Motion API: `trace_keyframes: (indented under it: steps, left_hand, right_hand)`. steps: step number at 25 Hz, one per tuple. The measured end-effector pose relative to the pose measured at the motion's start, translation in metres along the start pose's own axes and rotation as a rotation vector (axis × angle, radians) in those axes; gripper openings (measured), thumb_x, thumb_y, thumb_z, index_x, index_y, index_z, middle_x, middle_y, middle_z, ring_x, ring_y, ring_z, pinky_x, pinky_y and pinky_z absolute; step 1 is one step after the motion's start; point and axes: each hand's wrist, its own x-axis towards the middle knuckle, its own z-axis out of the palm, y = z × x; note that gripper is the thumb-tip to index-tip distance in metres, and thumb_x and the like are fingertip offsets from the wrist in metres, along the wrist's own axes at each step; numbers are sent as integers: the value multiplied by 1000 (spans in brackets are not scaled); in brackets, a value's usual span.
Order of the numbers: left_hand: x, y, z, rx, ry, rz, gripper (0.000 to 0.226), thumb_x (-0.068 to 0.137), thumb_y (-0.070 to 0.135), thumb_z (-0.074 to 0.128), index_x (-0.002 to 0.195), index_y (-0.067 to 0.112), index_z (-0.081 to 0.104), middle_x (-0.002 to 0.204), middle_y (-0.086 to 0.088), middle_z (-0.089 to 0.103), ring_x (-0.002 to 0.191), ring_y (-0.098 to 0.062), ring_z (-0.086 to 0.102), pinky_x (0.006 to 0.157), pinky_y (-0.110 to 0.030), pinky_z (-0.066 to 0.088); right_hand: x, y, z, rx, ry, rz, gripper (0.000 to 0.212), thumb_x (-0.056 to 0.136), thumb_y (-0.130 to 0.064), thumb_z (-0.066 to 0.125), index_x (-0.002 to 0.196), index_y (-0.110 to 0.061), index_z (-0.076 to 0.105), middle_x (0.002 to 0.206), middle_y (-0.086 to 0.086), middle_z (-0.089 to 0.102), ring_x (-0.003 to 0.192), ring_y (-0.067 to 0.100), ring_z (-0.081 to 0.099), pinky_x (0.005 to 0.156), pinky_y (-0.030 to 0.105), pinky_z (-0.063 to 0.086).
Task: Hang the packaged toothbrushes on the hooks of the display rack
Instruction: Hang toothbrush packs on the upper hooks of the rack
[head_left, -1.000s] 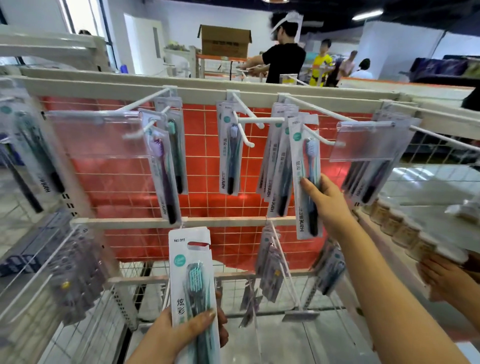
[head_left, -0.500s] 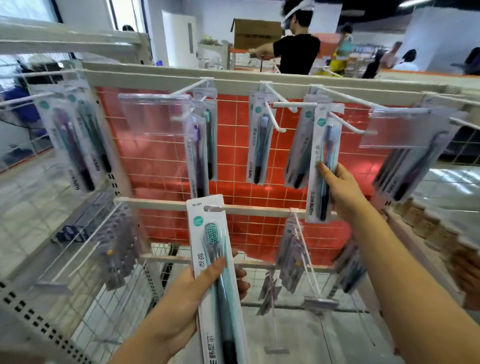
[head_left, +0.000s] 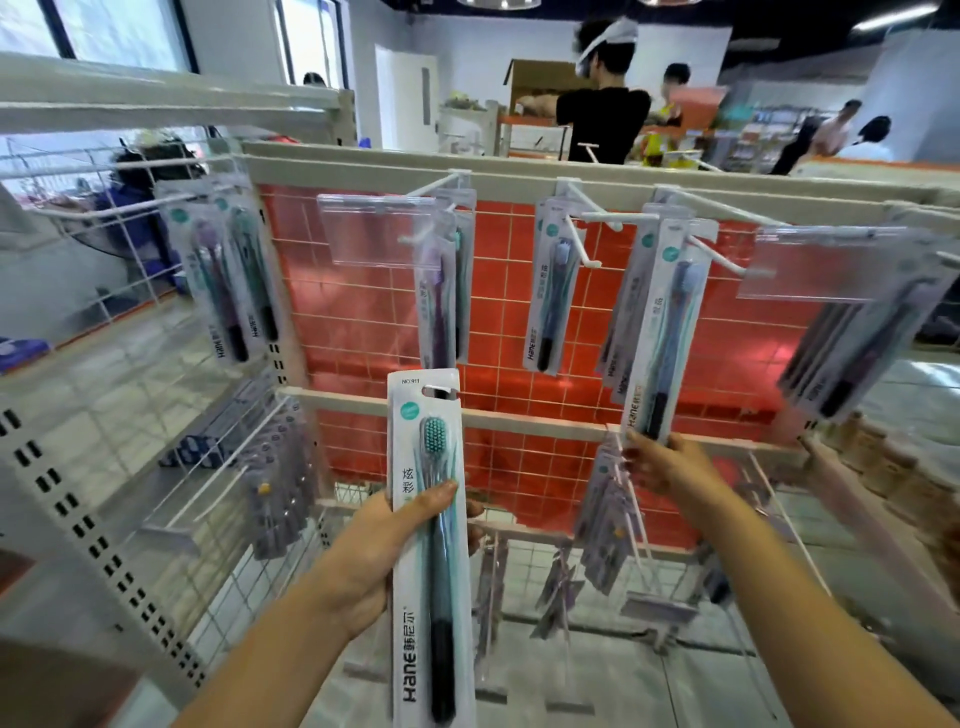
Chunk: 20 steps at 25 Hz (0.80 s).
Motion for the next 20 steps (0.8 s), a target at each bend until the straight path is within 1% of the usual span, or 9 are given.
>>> trace_keyframes:
  steps: [2, 4, 7, 8, 10, 12, 14, 17, 20]
  left_hand:
    - [2, 0, 2, 21, -10, 10, 39, 67, 23, 69, 95, -3, 63, 78, -18, 65, 67, -27, 66, 69, -40, 60]
    - [4, 0, 6, 49, -13, 7, 36, 66, 23, 68, 93, -1, 62, 72, -14, 67, 63, -24, 67, 63, -36, 59]
    - [4, 1, 11, 77, -14, 3, 38, 65, 23, 69, 94, 1, 61, 67, -8, 70, 60, -19, 68, 57, -30, 57]
    - [4, 1, 11, 93, -23, 7, 45, 62, 28, 74, 96, 1, 61, 70, -8, 71, 62, -18, 69, 60, -30, 57]
    - [4, 4, 11, 137, -35, 23, 76, 43, 47, 88, 99, 2, 62, 75, -7, 73, 67, -17, 70, 65, -30, 57]
    - [8, 6, 10, 163, -26, 33, 91, 27, 54, 89, 98, 3, 63, 76, -6, 73, 68, -17, 70, 65, -29, 56]
    - [14, 9, 8, 147, -17, 30, 85, 38, 50, 88, 102, 1, 62, 76, -6, 73, 70, -20, 70, 70, -34, 56]
    - [14, 12, 3, 164, -3, 22, 68, 54, 40, 86, 106, 3, 62, 77, -3, 73, 73, -18, 68, 85, -43, 53]
    - [8, 15, -6, 175, 12, 8, 85, 35, 48, 89, 105, 7, 63, 82, -4, 74, 76, -16, 70, 86, -40, 52]
  right_hand:
    - [-5, 18, 1, -8, -93, 104, 20, 85, -27, 61, 90, -7, 59, 66, 1, 61, 57, 13, 56, 63, 26, 50]
    - [-9, 31, 6, -66, -174, 206, 19, 91, -23, 56, 93, -4, 57, 70, 3, 58, 59, 13, 54, 62, 27, 49]
    - [-12, 33, 28, -127, -320, 238, 18, 92, -21, 55, 96, -3, 55, 65, 0, 56, 56, 11, 55, 60, 26, 47]
    - [-12, 28, 38, -144, -347, 223, 20, 91, -22, 56, 98, -4, 55, 68, 0, 57, 59, 12, 56, 61, 26, 48]
    - [-7, 12, 59, -175, -348, 141, 19, 91, -25, 58, 100, -9, 58, 78, 0, 61, 70, 12, 58, 63, 24, 49]
    - [4, -8, 81, -257, -290, -6, 17, 91, -27, 59, 101, -14, 57, 90, 0, 63, 77, 11, 58, 63, 20, 46]
    - [24, -28, 98, -232, -158, -113, 28, 89, -24, 61, 113, -12, 51, 107, 3, 59, 90, 13, 58, 69, 19, 47]
    - [62, -58, 110, -77, 127, -192, 57, 83, -18, 69, 130, -12, 37, 131, 8, 46, 115, 23, 49, 90, 30, 42]
    - [92, -84, 113, -51, 299, -206, 77, 76, -18, 75, 137, -18, 27, 145, 11, 29, 133, 30, 34, 107, 43, 34]
